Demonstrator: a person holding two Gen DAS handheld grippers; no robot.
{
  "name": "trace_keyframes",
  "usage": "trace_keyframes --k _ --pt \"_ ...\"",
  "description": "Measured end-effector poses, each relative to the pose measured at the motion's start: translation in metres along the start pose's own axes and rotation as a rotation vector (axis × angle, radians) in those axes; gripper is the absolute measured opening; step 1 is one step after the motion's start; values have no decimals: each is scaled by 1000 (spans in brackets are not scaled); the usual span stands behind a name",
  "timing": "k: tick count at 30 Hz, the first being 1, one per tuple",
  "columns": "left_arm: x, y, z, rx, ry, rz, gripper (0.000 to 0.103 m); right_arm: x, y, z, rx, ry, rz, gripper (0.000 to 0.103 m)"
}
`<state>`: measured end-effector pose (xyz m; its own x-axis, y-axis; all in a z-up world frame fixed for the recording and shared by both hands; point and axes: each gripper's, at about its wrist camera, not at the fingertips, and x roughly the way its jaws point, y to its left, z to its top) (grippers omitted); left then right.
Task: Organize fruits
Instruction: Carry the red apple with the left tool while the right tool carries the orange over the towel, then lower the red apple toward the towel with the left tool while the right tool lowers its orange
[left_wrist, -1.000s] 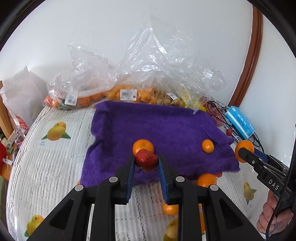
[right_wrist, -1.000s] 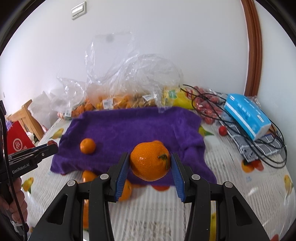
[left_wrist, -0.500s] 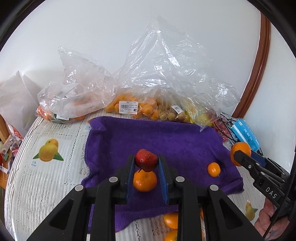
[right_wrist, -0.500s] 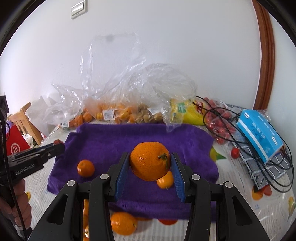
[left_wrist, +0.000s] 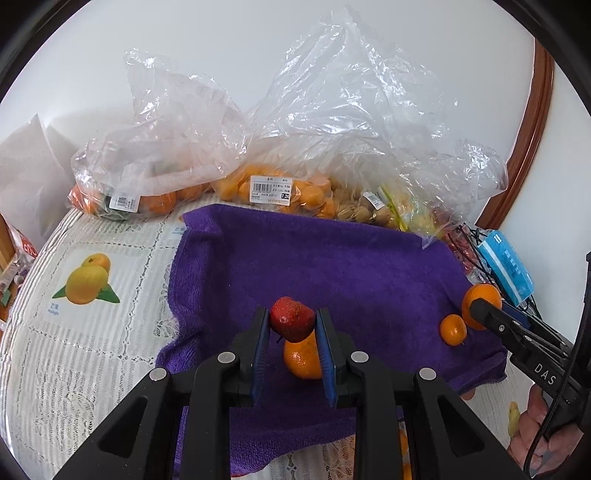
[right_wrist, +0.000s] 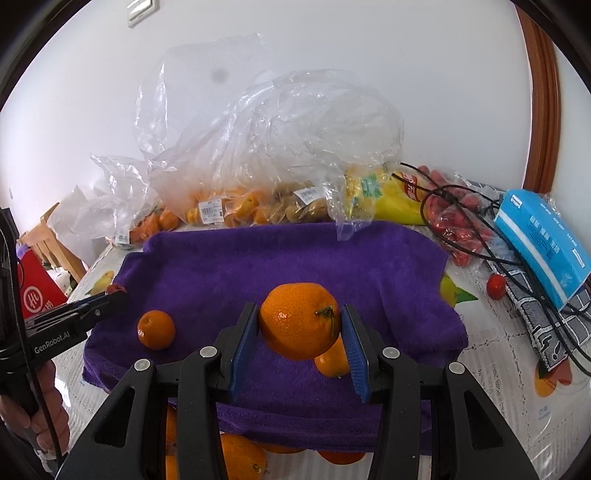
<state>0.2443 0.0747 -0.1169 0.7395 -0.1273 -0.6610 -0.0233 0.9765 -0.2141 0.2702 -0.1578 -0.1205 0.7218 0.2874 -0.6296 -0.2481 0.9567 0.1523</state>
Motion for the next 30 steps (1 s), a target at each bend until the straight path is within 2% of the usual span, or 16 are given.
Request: trace_keyframes --k 8,30 --pt "4 -5 -5 15 15 -3 24 4 10 -6 -62 3 -15 45" --pt "5 -6 -5 12 27 1 24 8 5 -9 -41 27 -20 45"
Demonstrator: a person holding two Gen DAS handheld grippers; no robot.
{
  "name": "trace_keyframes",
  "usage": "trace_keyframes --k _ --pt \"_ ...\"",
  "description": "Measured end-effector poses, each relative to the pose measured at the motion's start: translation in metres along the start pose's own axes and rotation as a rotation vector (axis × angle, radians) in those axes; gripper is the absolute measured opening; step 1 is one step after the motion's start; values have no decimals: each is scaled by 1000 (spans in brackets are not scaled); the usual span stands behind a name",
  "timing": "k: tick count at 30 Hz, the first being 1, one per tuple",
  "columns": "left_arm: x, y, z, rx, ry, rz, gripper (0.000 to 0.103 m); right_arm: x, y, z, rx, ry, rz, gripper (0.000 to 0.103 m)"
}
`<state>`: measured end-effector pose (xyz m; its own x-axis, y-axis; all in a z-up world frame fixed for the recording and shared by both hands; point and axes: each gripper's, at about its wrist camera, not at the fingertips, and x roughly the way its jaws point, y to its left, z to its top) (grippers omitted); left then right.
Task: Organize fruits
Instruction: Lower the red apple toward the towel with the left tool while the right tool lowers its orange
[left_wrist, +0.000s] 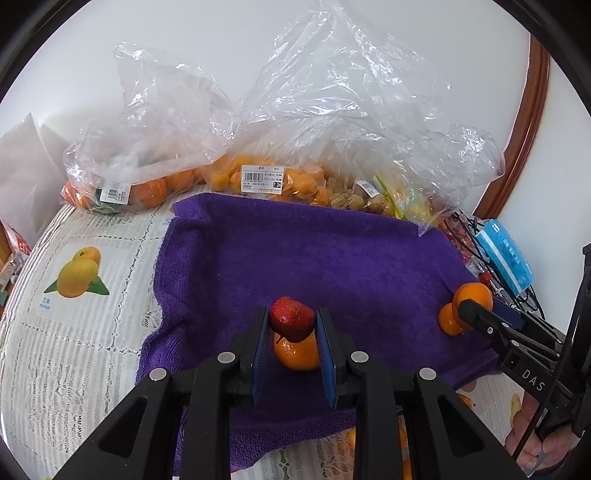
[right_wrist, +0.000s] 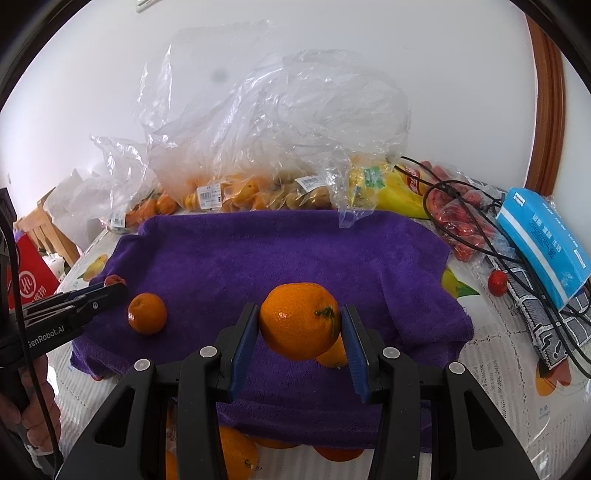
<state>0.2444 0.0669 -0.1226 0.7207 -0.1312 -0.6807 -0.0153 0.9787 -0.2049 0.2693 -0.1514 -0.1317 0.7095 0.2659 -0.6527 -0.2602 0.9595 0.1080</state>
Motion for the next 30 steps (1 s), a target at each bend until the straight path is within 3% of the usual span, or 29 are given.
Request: trace_keyframes --k 23,30 --pt "4 -4 -1 8 17 -7 24 9 6 -7 -25 53 5 45" --pt "5 -6 -2 14 22 -7 24 4 7 -6 -33 30 4 45"
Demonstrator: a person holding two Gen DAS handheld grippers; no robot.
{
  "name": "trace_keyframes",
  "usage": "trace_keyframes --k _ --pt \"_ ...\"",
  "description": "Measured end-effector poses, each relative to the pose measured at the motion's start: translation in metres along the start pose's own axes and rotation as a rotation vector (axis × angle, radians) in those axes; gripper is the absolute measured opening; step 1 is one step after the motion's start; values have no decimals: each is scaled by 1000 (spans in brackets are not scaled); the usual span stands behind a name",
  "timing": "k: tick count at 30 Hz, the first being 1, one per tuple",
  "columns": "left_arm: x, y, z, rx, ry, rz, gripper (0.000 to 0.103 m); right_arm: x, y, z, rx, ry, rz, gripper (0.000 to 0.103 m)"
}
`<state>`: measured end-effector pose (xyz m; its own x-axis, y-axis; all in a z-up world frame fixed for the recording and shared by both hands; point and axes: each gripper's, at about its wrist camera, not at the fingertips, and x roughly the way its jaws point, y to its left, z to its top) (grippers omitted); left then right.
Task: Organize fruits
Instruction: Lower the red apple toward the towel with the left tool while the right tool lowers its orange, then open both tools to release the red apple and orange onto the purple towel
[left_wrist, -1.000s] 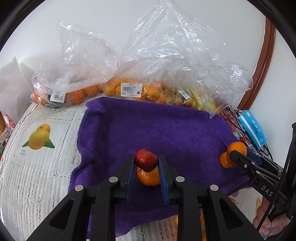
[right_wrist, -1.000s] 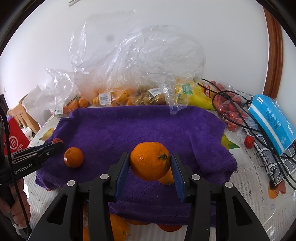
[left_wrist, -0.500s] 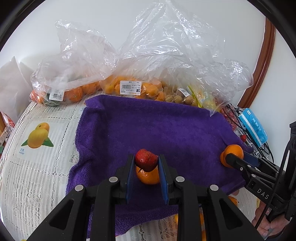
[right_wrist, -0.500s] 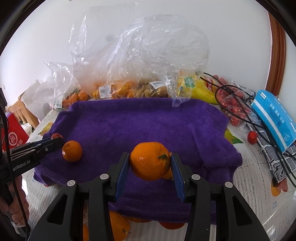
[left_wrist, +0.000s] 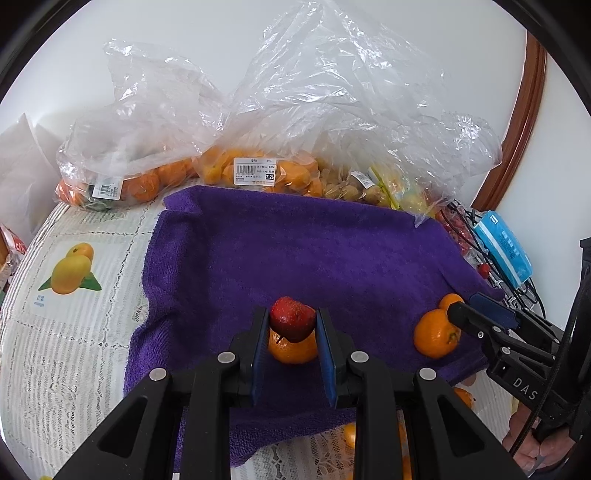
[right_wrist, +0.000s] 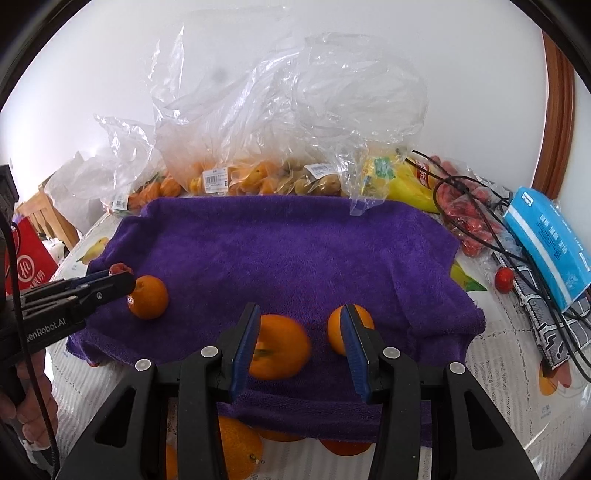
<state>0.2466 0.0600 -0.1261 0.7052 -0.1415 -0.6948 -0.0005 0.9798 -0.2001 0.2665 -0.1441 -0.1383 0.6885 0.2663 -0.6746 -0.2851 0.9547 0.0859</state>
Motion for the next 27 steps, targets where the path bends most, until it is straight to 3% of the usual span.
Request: trace_keyframes --k 18,22,27 --pt "3 -3 -3 4 10 -11 24 -3 -7 1 42 -16 -2 50" --pt "1 -3 -2 -2 9 -23 41 -4 -9 1 54 -23 -15 55" --pt "-5 -5 -1 4 -15 -26 53 -6 -12 2 69 -33 -16 62"
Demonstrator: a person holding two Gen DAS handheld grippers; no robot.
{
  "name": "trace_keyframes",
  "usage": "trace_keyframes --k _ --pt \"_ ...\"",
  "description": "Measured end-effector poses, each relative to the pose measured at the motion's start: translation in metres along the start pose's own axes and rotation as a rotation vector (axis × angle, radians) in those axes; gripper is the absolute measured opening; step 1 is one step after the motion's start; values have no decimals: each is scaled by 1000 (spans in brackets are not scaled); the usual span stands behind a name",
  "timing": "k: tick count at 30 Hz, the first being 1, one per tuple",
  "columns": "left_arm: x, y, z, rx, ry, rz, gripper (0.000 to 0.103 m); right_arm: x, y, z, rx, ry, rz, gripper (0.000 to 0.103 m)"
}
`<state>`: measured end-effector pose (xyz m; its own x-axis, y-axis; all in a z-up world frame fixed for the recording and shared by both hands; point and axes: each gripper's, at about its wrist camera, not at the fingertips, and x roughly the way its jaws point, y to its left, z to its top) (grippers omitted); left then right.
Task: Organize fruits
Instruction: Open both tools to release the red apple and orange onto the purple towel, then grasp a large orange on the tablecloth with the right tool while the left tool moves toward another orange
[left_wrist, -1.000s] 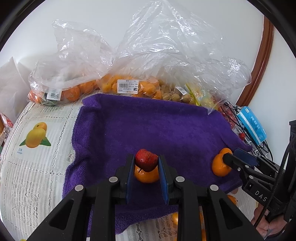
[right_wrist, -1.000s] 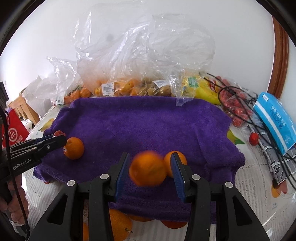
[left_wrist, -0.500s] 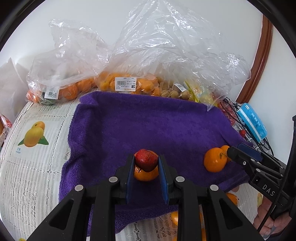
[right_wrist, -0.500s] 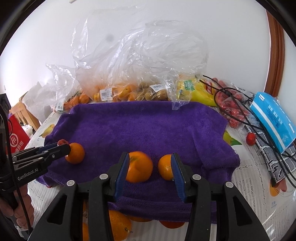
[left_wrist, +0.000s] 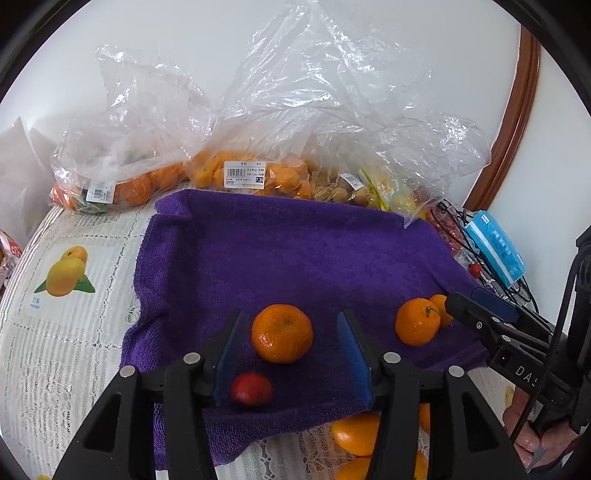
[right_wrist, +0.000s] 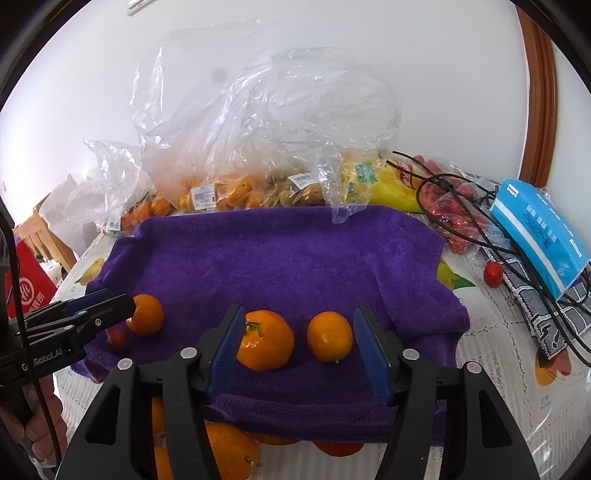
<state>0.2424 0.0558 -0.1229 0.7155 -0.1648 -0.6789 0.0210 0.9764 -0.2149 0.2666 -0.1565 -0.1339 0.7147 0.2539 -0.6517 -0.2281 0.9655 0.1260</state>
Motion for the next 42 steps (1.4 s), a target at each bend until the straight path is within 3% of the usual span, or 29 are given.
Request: trace_keyframes --k 6,13,21,31,35,42 --pt "-7 -5 0 14 -21 -7 65 -2 -3 1 18 -11 1 66" --pt "-12 -9 0 19 -32 -24 71 -5 -1 1 5 -28 -16 66" --pt "-15 -12 0 25 -38 -17 71 -16 -1 2 18 -73 -3 66" --pt "-22 -21 -2 53 -32 -17 71 -45 1 -8 40 -75 -58 66" --pt "-27 -23 -2 63 -31 -34 71 -54 2 -14 49 -20 -40 66" --pt "-38 -26 -5 70 -25 -33 71 -73 13 -34 21 -2 -31 65"
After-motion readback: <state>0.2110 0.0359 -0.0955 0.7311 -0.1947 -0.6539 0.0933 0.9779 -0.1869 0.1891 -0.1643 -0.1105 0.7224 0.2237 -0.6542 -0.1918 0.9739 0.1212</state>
